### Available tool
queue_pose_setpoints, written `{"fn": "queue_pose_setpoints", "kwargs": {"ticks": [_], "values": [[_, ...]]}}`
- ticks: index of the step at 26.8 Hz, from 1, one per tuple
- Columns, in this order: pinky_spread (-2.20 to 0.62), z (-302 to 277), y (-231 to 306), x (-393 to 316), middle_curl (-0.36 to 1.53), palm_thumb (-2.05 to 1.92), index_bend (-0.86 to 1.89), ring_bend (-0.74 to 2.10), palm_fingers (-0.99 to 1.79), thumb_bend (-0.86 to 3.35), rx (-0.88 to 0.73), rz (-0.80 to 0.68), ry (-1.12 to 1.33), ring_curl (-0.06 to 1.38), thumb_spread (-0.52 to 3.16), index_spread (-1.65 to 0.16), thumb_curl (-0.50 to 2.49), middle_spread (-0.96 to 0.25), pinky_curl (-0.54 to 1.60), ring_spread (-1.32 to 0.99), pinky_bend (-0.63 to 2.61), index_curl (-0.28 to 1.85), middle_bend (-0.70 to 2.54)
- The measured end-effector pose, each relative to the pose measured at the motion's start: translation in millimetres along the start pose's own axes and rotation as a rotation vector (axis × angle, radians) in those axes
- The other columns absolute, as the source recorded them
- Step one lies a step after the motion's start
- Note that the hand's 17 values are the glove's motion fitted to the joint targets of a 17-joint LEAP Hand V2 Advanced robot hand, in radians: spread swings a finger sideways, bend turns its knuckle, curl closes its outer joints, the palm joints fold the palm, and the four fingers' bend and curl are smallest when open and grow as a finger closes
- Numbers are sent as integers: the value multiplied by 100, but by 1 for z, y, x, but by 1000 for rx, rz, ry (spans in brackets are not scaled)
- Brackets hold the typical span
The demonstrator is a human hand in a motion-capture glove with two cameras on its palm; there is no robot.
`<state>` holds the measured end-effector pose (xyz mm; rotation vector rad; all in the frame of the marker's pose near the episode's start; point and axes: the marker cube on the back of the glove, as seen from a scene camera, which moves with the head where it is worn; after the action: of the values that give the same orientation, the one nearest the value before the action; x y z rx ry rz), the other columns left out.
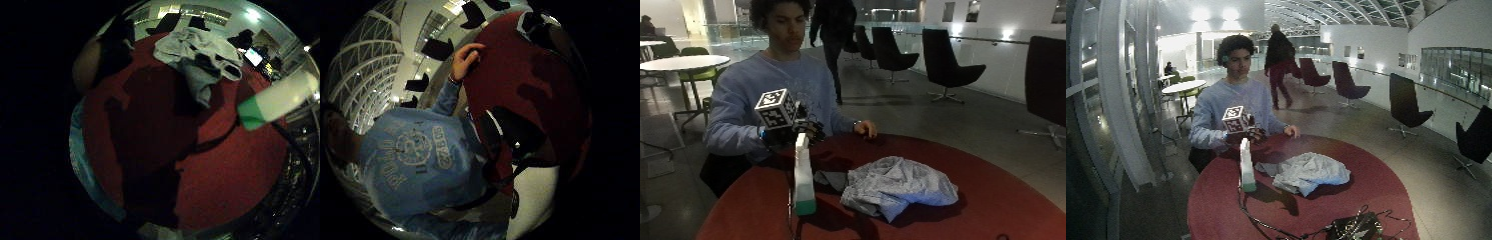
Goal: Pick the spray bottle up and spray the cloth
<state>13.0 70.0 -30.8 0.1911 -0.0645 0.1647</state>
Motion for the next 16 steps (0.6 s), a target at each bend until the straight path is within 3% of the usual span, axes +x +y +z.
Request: {"fn": "queue_pose_setpoints", "kwargs": {"ticks": [16], "values": [[19, -45, 37, 94, 37, 62, 12, 27, 70, -1, 399, 450, -194, 30, 111, -37, 27, -4, 31, 0, 20, 29, 26]]}}
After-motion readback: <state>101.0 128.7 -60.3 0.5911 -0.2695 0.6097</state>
